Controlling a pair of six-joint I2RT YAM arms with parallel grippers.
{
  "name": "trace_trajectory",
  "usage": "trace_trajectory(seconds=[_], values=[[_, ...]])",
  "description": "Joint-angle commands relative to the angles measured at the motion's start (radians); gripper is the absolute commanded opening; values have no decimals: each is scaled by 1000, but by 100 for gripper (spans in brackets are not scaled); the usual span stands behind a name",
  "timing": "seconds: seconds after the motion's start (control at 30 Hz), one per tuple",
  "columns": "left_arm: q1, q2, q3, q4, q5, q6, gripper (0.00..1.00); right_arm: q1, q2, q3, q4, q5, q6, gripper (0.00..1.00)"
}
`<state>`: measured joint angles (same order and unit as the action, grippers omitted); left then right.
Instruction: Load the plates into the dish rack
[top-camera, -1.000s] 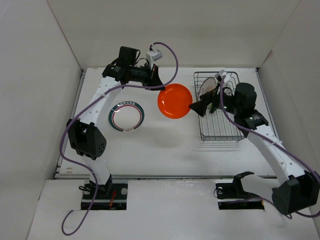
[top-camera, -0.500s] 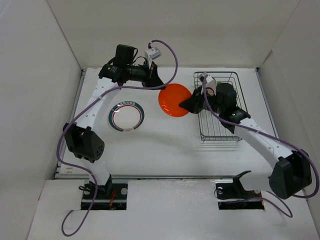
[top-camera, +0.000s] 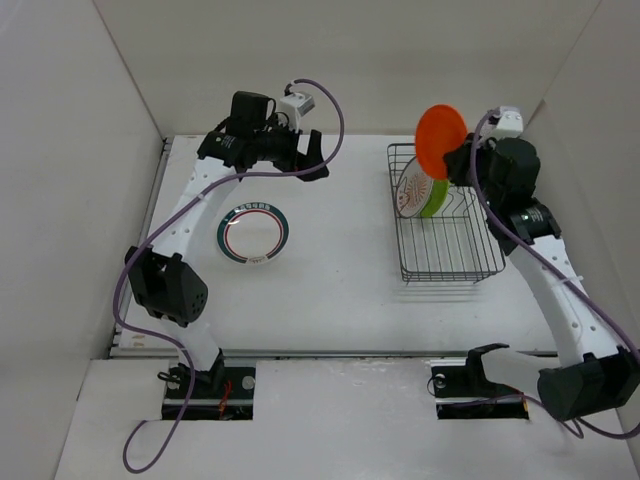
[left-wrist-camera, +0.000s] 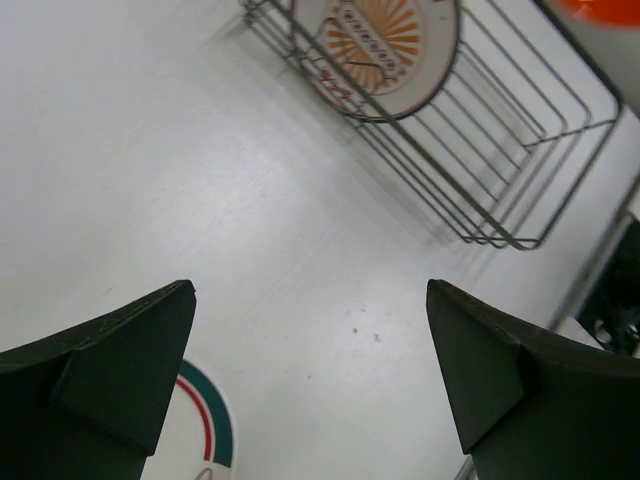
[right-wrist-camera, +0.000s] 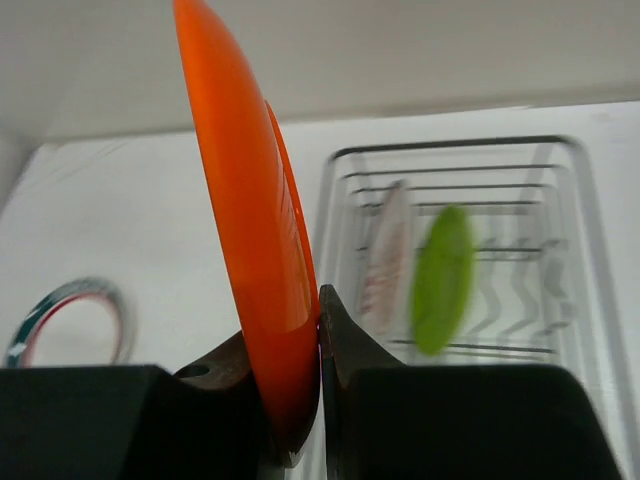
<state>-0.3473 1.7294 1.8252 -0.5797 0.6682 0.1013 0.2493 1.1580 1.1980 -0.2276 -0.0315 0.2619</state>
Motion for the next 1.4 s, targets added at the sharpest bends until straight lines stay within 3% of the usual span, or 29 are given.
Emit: trace_trajectory(seconds=[0.0, 0.27, 0.63, 1.17, 1.27, 1.37], values=[[-1, 10, 23, 21, -179, -29, 100, -95, -20, 77, -104, 283, -87, 0], [-12, 47, 32, 21, -197, -29, 100, -260, 75, 77, -30, 282, -179, 1], [-12, 67, 23, 21, -208, -29, 100, -271, 293, 106, -7, 232, -159, 3], [-12, 67, 23, 21, -199, -29, 100, -271, 416, 97, 11, 180, -121, 3], [-12, 58, 14, 21, -199, -29, 100, -271, 425, 88, 11, 171, -112, 7], [-12, 58, 14, 21, -199, -29, 100, -271, 425, 87, 11, 171, -112, 23]])
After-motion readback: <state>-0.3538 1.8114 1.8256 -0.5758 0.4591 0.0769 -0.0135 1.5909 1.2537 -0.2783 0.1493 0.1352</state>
